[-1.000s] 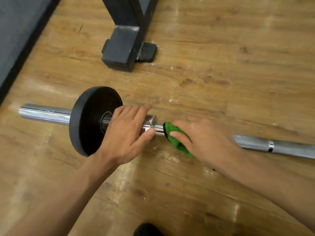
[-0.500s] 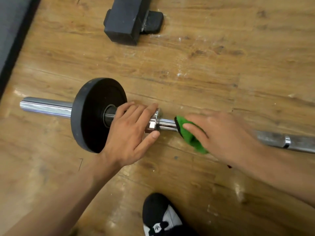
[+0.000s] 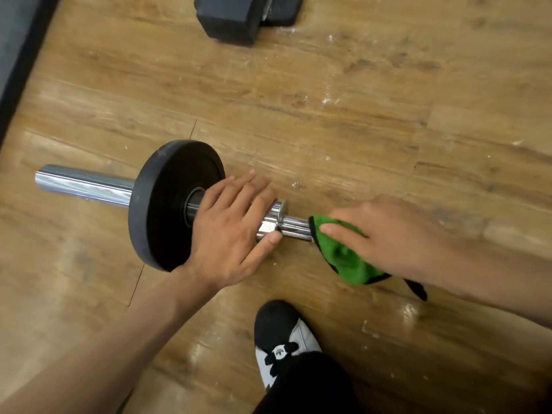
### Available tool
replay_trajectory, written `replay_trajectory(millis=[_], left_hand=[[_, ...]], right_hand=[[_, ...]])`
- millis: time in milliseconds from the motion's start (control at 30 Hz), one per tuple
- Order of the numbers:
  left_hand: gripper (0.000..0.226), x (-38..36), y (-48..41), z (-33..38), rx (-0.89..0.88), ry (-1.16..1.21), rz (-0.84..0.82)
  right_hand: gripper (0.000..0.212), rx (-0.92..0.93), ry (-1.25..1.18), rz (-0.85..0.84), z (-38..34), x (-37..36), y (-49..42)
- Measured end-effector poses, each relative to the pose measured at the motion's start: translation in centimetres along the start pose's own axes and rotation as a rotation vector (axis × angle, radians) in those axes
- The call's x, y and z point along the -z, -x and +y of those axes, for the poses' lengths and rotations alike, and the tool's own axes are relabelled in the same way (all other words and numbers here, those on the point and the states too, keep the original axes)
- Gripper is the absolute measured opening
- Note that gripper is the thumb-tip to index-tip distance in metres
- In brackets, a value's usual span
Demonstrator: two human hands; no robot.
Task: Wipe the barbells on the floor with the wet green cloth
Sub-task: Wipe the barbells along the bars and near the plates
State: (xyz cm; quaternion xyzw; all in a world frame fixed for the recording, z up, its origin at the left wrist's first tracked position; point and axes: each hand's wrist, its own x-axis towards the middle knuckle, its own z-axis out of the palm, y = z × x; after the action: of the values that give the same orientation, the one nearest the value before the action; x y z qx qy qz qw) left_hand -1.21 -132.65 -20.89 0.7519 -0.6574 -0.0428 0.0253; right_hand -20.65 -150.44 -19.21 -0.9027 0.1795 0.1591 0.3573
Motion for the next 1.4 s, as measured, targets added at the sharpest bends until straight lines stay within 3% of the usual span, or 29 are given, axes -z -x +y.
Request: replay_trajectory(millis=[100,200,367,467,567,633,733,833,900,1000,1167,1267,1400], left_hand=[[0.078,-0.7,0.2,0.4,0.030,0.017,0.114],[0.076,-1.0,0.8,1.2,0.054,0.017,0.183],[0.076,-0.8,2.2,1.7,0.100,-0.012,0.127],[0.075,-0.5,3.0,2.2,0.153,-0.037,0.095],[0.073,-0.3,3.7,2.9,0.193,-0.029,0.086],[0.071,-0.2,3.7,3.0,0.193,-0.022,0.063],[0.069,0.2,3.0,2.6,0.190,-0.034,0.011],[0.073,1.2,1.2,2.2,0.184,-0.034,-0.035],[0.070,2.8,0.1,1.9,0.182,-0.068,0.033],[0.054,6.5,-0.5,-0.5,0.170,-0.154,0.226],[0.072,8.2,0.0,-6.7,0.122,-0.090,0.017],[0.074,6.8,-0.1,-7.5,0.110,-0.004,0.071],[0.071,7.3,-2.4,-8.2,0.076,0.090,0.080]], right_hand=[[0.049,-0.102,-0.218,-0.106,1.9,0.8,2.8],[0.034,-0.012,-0.286,-0.088,1.0,-0.3,0.8],[0.021,0.114,-0.163,0.021,-2.9,-2.8,-2.4],[0.032,0.154,0.013,-0.116,-1.7,-2.2,-0.5],[0.060,0.153,0.135,-0.169,0.4,-1.1,2.4],[0.070,0.158,0.060,-0.128,0.9,-1.2,3.3],[0.048,0.205,-0.048,0.010,-0.1,-1.6,1.9],[0.035,0.193,-0.177,0.285,-1.4,-1.4,-1.2],[0.034,0.126,-0.255,0.409,-1.9,-1.0,-3.0],[0.036,0.093,-0.294,0.460,-3.2,-1.2,-4.3],[0.042,-0.028,-0.167,0.453,-7.0,-3.7,-5.0],[0.048,-0.055,-0.137,0.581,-9.1,-5.3,-3.8],[0.051,0.016,0.158,0.591,-9.6,-6.1,-3.9]])
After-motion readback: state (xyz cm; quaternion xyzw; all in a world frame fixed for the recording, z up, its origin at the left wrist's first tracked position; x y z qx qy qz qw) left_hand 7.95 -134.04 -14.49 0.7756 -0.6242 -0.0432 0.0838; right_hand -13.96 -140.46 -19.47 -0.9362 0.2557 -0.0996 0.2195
